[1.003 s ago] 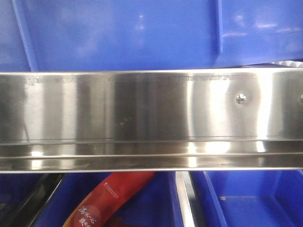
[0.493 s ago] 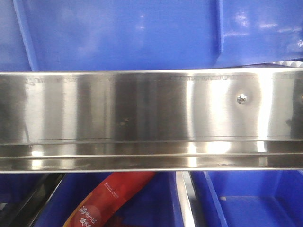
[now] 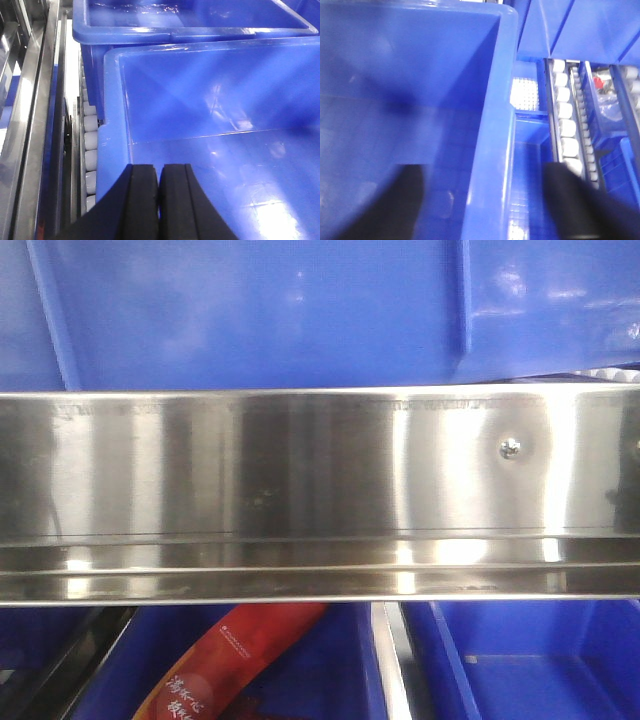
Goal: Move blue bin to conveyor side
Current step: 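Close both grippers on opposite side walls of the blue bin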
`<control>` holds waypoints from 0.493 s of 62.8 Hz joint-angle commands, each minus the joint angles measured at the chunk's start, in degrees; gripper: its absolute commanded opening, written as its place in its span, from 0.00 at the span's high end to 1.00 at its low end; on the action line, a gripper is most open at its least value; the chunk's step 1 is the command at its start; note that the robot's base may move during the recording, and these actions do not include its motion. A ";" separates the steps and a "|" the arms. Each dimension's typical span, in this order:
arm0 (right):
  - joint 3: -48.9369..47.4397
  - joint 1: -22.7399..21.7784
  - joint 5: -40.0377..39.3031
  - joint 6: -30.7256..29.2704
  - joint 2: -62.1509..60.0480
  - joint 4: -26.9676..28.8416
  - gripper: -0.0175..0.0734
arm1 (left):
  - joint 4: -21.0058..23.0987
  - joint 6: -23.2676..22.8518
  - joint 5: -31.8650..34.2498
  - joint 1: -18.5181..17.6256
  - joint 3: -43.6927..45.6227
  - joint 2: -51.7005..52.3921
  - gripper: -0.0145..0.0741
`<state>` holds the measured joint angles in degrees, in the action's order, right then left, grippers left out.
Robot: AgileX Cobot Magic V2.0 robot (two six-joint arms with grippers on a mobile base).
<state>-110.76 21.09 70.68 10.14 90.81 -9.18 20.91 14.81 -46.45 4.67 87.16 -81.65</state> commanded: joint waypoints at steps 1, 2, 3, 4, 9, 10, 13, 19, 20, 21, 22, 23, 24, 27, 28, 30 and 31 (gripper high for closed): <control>-0.36 0.12 -0.72 0.68 0.99 -1.21 0.33 | 0.62 -0.41 0.41 -0.06 0.46 0.27 0.85; -0.36 0.12 -0.72 0.75 1.15 -1.21 0.33 | 0.62 -0.41 0.30 -0.06 0.46 0.27 0.85; -0.36 0.12 -0.72 0.79 1.28 -1.21 0.33 | 0.62 -0.41 0.30 -0.06 0.46 0.27 0.85; -0.36 0.12 -0.72 0.83 1.54 -1.21 0.33 | 0.62 -0.41 0.30 -0.06 0.46 0.27 0.85; -0.36 0.12 -0.72 0.92 2.57 -1.21 0.33 | 0.83 -0.41 0.31 -0.06 0.46 0.27 0.85; -0.36 0.12 -0.72 0.96 2.73 -1.21 0.33 | 0.83 -0.41 0.31 -0.06 0.46 0.27 0.85; -0.36 0.12 -0.72 1.60 3.12 -1.21 0.33 | 0.83 -0.41 0.31 -0.06 0.46 0.27 0.85; 0.81 0.12 -0.72 2.40 3.11 -1.21 0.33 | 0.83 -0.41 0.31 -0.06 0.46 0.27 0.85; 1.11 0.12 -0.72 2.39 3.11 -1.21 0.33 | 0.83 -0.41 0.31 -0.06 0.46 0.27 0.85; 1.26 0.12 -0.72 2.39 3.11 -1.21 0.33 | 0.83 -0.41 0.31 -0.06 0.46 0.27 0.85; 1.50 0.12 -0.72 2.39 3.11 -1.21 0.33 | 0.83 -0.41 0.31 -0.06 0.46 0.27 0.85; 1.58 0.12 -0.72 2.39 3.11 -1.21 0.33 | 0.83 -0.41 0.31 -0.06 0.46 0.27 0.85; 1.76 0.12 -0.72 2.39 3.11 -1.21 0.33 | 0.83 -0.41 0.31 -0.06 0.46 0.27 0.85; 2.36 0.12 -0.72 2.39 3.11 -1.21 0.33 | 0.83 -0.41 0.31 -0.06 0.46 0.27 0.85; 2.36 0.12 -0.72 2.39 3.11 -1.21 0.33 | 0.83 -0.41 0.31 -0.06 0.46 0.27 0.85; 2.36 0.12 -0.72 2.39 3.11 -1.21 0.33 | 0.83 -0.41 0.31 -0.06 0.46 0.27 0.85; 2.36 0.12 -0.72 2.39 3.11 -1.21 0.33 | 0.83 -0.41 0.19 -0.06 0.46 0.27 0.85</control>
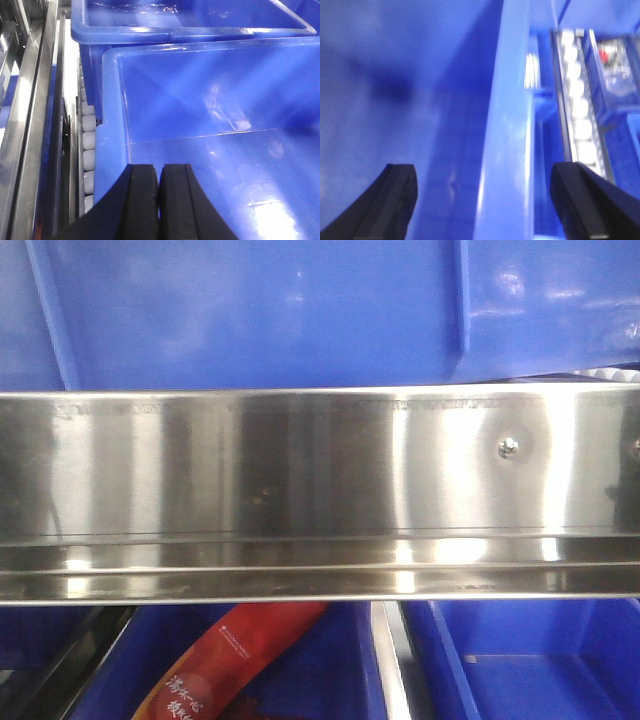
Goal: Move blue bin to conveyor side
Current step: 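Close both grippers on opposite side walls of the blue bin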
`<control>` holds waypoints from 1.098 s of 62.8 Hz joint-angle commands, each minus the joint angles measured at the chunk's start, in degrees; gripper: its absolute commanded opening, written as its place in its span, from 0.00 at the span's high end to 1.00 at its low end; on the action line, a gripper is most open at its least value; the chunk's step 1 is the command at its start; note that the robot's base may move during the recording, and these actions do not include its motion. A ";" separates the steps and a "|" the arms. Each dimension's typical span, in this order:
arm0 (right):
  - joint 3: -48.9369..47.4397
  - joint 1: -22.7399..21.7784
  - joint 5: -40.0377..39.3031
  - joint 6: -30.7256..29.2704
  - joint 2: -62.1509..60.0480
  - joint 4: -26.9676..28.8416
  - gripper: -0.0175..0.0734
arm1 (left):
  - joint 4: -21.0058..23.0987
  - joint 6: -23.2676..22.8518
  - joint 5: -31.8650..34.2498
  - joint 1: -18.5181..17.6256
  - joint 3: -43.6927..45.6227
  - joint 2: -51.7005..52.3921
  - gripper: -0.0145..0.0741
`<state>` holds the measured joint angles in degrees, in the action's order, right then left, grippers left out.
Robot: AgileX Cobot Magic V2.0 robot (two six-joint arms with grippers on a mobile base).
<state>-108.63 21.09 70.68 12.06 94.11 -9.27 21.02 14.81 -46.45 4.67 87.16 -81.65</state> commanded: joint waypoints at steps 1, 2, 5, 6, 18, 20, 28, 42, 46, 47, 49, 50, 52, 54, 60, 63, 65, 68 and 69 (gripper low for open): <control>0.24 0.12 -0.72 0.46 -0.19 -1.12 0.33 | 0.72 -0.41 0.19 -0.06 0.46 0.27 0.85; 0.24 0.12 -0.72 0.46 -0.19 -1.12 0.33 | 0.72 -0.41 0.19 -0.06 0.46 0.27 0.85; 0.25 0.12 -0.72 0.46 -0.29 -1.12 0.33 | 0.72 -0.41 0.19 -0.06 0.46 0.27 0.85; 0.25 0.12 -0.72 0.46 -0.41 -1.12 0.33 | 0.72 -0.41 0.19 -0.06 0.46 0.27 0.85; 0.25 0.12 -0.72 0.88 -1.92 -0.53 0.34 | 0.72 -0.41 0.19 -0.06 0.46 0.27 0.85; 0.25 0.12 -0.72 0.88 -2.04 -0.53 0.34 | 0.72 -0.41 0.19 -0.06 0.46 0.27 0.85; 0.35 0.12 -0.72 0.88 -2.04 -0.53 0.34 | 0.72 -0.41 0.19 -0.06 0.46 0.27 0.85; 2.86 0.12 -0.72 0.88 -2.41 -0.53 0.34 | 0.72 -0.41 -0.02 -0.06 0.46 0.21 0.85; 3.34 0.12 -0.72 0.88 -2.40 -0.53 0.34 | 0.72 -0.41 -0.13 -0.06 0.46 0.21 0.85; 3.34 0.12 -0.72 0.88 -2.40 -0.53 0.34 | 0.72 -0.41 -0.13 -0.06 0.46 0.21 0.85; 3.34 0.12 -0.72 0.88 -2.40 -0.53 0.34 | 0.72 -0.41 -0.13 -0.06 0.46 0.21 0.85; 3.32 0.12 -0.72 0.88 -2.51 -0.53 0.34 | 0.72 -0.41 -0.13 -0.06 0.46 0.21 0.85; 3.32 0.12 -0.72 0.88 -2.63 -0.53 0.34 | 0.72 -0.41 -0.13 -0.06 0.46 0.21 0.85; 3.32 0.12 -0.72 0.88 -2.75 -0.53 0.34 | 0.72 -0.41 -0.13 -0.06 0.46 0.21 0.85; 3.32 0.12 -0.72 0.88 -2.98 -1.00 0.34 | 0.72 -0.41 -0.13 -0.06 0.46 0.21 0.85; 3.32 0.12 -0.72 0.88 -2.98 -1.15 0.34 | 0.72 -0.41 -0.13 -0.06 0.46 0.21 0.85; 3.32 0.12 -0.72 0.88 -2.98 -1.15 0.34 | 0.72 -0.41 -0.24 -0.06 0.46 0.21 0.85; 3.32 0.12 -0.72 0.88 -2.98 -1.15 0.34 | 0.72 -0.41 -0.38 -0.06 0.46 0.21 0.85; 3.32 0.12 -0.72 0.88 -2.98 -1.15 0.34 | 0.72 -0.41 -0.51 -0.06 0.46 0.21 0.85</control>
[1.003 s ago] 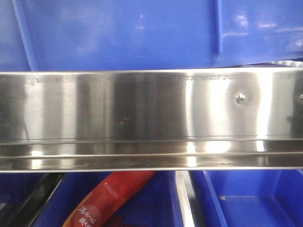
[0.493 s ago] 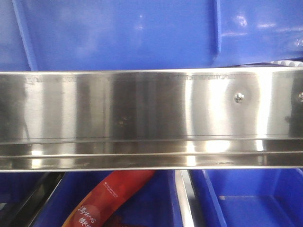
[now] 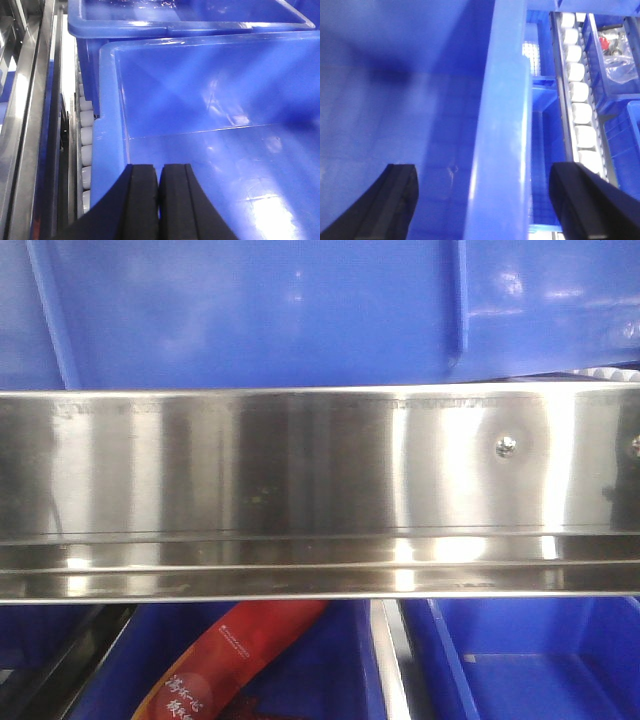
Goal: Move blue bin to conveyor side
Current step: 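Close both grippers on opposite side walls of the blue bin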
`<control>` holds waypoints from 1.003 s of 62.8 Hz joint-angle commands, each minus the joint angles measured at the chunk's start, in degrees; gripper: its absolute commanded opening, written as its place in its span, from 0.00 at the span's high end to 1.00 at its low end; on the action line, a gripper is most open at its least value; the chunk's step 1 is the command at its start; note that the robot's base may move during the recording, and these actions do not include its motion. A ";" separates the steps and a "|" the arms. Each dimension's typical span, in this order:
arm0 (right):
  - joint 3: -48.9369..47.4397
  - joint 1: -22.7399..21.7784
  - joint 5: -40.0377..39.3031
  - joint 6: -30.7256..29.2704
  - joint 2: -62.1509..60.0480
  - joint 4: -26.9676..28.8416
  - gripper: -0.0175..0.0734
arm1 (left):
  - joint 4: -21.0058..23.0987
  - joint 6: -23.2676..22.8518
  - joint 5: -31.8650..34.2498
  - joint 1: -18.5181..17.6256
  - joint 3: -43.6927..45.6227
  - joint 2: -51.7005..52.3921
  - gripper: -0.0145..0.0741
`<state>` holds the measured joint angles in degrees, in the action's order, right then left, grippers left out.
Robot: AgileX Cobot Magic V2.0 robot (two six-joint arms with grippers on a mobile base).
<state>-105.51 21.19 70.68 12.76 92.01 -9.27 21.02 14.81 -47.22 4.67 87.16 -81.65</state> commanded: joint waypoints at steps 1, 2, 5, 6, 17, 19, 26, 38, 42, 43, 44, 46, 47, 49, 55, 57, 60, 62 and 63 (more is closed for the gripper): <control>0.19 0.02 -0.72 0.18 -0.89 -1.15 0.35 | 0.72 -0.41 0.10 -0.06 0.46 0.21 0.85; 0.19 0.02 -0.72 0.18 -0.89 -1.15 0.35 | 0.72 -0.41 0.10 -0.06 0.46 0.21 0.85; 0.19 0.02 -0.72 0.18 -0.89 -1.15 0.38 | 0.72 -0.41 -0.27 -0.06 0.46 0.21 0.85; 0.19 0.02 -0.72 0.18 -0.89 -1.15 0.39 | 0.72 -0.41 -0.27 -0.06 0.46 0.21 0.85; 0.19 0.02 -0.72 0.18 -0.89 -1.15 0.67 | 0.72 -0.41 -0.37 -0.06 0.46 0.21 0.85; 0.19 0.02 -0.72 0.18 -0.89 -1.15 0.74 | 0.72 -0.41 -0.37 -0.06 0.46 0.21 0.85; 0.19 0.02 -0.72 -0.11 -0.89 -1.15 0.92 | 0.72 -0.41 -0.37 -0.06 0.46 0.21 0.85; 0.19 0.02 -0.72 -1.07 -0.89 -1.15 0.89 | -0.12 -0.41 -0.24 -0.06 0.46 0.01 0.85; 0.19 0.02 -0.72 -1.25 -0.89 -1.15 0.89 | -0.82 -0.41 0.33 -0.06 0.46 -0.24 0.85; 0.19 0.02 -0.72 -1.25 -0.89 -1.15 0.89 | -0.82 -0.41 0.45 -0.06 0.46 -0.34 0.85; 0.19 0.02 -0.72 -1.25 -0.89 -1.15 0.89 | -0.92 -0.41 0.66 -0.06 0.46 -0.35 0.85; 0.19 0.02 -0.72 -1.25 -0.89 -1.15 0.89 | -0.91 -0.41 1.01 -0.06 0.46 -0.60 0.85; 0.19 0.02 -0.72 -1.25 -0.89 -1.15 0.89 | -0.91 -0.41 1.30 -0.06 0.46 -0.75 0.85; 0.19 0.02 -0.72 -1.25 -0.89 -1.15 0.89 | -0.91 -0.41 1.72 -0.06 0.46 -1.17 0.85; 0.19 0.02 -0.72 -1.25 -0.89 -1.15 0.89 | -0.91 -0.41 2.55 -0.06 0.46 -2.14 0.83; 0.19 0.02 -0.72 -1.25 -0.89 -1.15 0.89 | -0.91 -0.41 2.88 -0.06 0.46 -2.45 0.80; 0.19 0.02 -0.72 -1.25 -0.89 -1.15 0.89 | -0.91 -0.41 3.63 -0.06 0.46 -2.69 0.73; 0.19 0.02 -0.72 -1.25 -0.89 -1.15 0.89 | -0.91 -0.41 4.02 -0.06 0.46 -2.82 0.67; 0.19 0.02 -0.72 -1.25 -0.89 -1.15 0.89 | -0.91 -0.41 4.14 -0.06 0.46 -2.82 0.65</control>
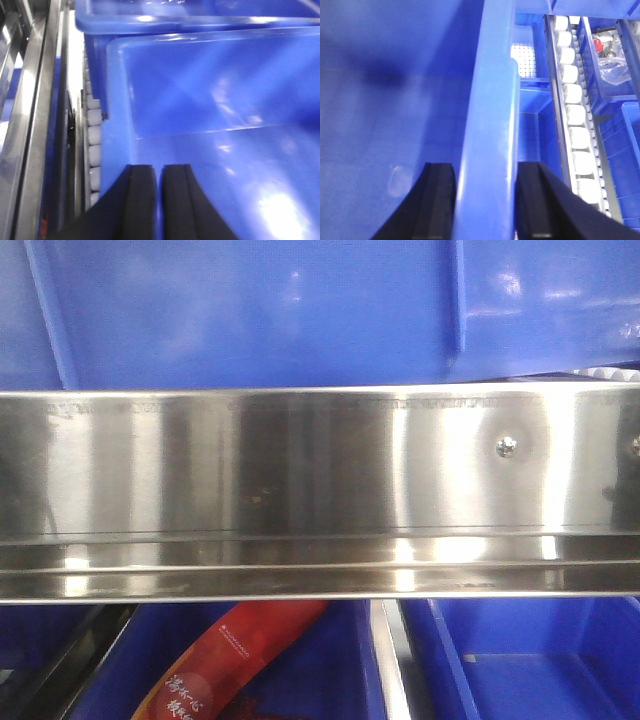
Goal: Move blue bin to conveyor side
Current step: 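Close both grippers on opposite side walls of the blue bin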
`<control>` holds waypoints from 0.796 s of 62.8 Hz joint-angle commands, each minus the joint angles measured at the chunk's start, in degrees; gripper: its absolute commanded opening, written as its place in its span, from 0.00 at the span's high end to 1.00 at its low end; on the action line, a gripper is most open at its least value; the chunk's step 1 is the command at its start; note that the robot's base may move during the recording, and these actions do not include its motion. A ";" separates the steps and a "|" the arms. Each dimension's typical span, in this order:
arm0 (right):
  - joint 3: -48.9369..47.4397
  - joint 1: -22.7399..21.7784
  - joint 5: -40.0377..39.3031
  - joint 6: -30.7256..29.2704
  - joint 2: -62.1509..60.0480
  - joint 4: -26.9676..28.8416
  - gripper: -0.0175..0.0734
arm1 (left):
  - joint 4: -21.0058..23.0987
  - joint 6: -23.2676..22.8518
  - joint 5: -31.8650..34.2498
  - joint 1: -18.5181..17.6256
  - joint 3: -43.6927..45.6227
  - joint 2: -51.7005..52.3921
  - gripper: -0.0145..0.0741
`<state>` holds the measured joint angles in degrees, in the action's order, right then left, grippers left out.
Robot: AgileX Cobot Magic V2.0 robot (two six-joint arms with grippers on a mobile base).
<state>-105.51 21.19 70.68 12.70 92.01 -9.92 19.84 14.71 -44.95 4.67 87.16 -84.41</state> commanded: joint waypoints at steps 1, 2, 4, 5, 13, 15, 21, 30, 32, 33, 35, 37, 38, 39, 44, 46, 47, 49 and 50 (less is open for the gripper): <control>0.19 0.02 -0.72 -1.18 -0.89 -0.50 0.89 | 0.27 -0.31 2.02 -0.06 0.46 -0.05 0.61; 0.19 0.02 -0.72 -1.18 -0.89 -0.50 0.89 | 0.27 -0.31 2.16 -0.06 0.46 -0.05 0.58; 0.19 0.02 -0.72 -1.18 -0.89 -0.50 0.89 | 0.14 -0.31 2.31 -0.06 0.46 -0.05 0.53; 0.19 0.02 -0.72 -1.18 -0.89 -0.50 0.89 | 0.04 -0.31 2.40 -0.06 0.46 -0.05 0.49; 0.19 0.02 -0.72 -1.18 -0.89 -0.50 0.89 | -1.11 -0.31 2.30 -0.06 0.46 -0.44 0.39; 0.19 0.02 -0.72 -1.18 -0.89 -0.50 0.89 | -1.14 -0.31 2.19 -0.06 0.46 -0.71 0.40; 0.19 0.02 -0.72 -1.18 -0.89 -0.50 0.89 | -1.37 -1.54 1.02 -0.06 0.46 -2.23 0.40; 0.19 0.02 -0.72 -1.18 -0.89 -0.50 0.89 | -1.47 -3.02 -1.10 -0.06 0.46 -4.64 0.40; 0.19 0.02 -0.72 -1.18 -0.89 -0.50 0.89 | -2.02 -3.35 -1.66 -0.06 0.46 -5.03 0.40; 0.19 0.02 -0.72 -1.18 -0.89 -0.50 0.89 | -2.39 -3.36 -1.82 -0.06 0.46 -5.04 0.40; 0.19 0.02 -0.72 -1.18 -0.89 -0.50 0.89 | -2.65 -3.36 -2.11 -0.06 0.46 -5.13 0.40; 0.19 0.02 -0.72 -1.18 -0.89 -0.50 0.89 | -2.65 -3.36 -2.66 -0.06 0.46 -5.13 0.40; 0.19 0.02 -0.72 -1.18 -0.89 -0.50 0.89 | -2.65 -3.36 -2.83 -0.06 0.46 -5.13 0.40; 0.19 0.02 -0.72 -1.18 -0.89 -0.50 0.89 | -2.65 -3.36 -2.98 -0.06 0.46 -5.13 0.40; 0.19 0.02 -0.72 -1.18 -0.89 -0.50 0.89 | -2.65 -3.36 -3.53 -0.06 0.46 -5.13 0.42; 0.19 0.02 -0.72 -1.18 -0.89 -0.50 0.89 | -2.65 -3.36 -3.67 -0.06 0.46 -5.13 0.42; 0.19 0.02 -0.72 -1.18 -0.89 -0.50 0.89 | -2.65 -3.36 -3.64 -0.06 0.46 -5.13 0.43; 0.19 0.02 -0.72 -1.18 -0.89 -0.50 0.89 | -2.65 -3.36 -3.64 -0.06 0.46 -5.13 0.44; 0.19 0.02 -0.72 -1.18 -0.89 -0.50 0.89 | -2.65 -3.36 -3.64 -0.06 0.46 -5.13 0.44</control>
<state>-105.51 21.19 70.58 12.56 92.01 -9.92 17.11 11.83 -48.44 4.67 87.24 -89.88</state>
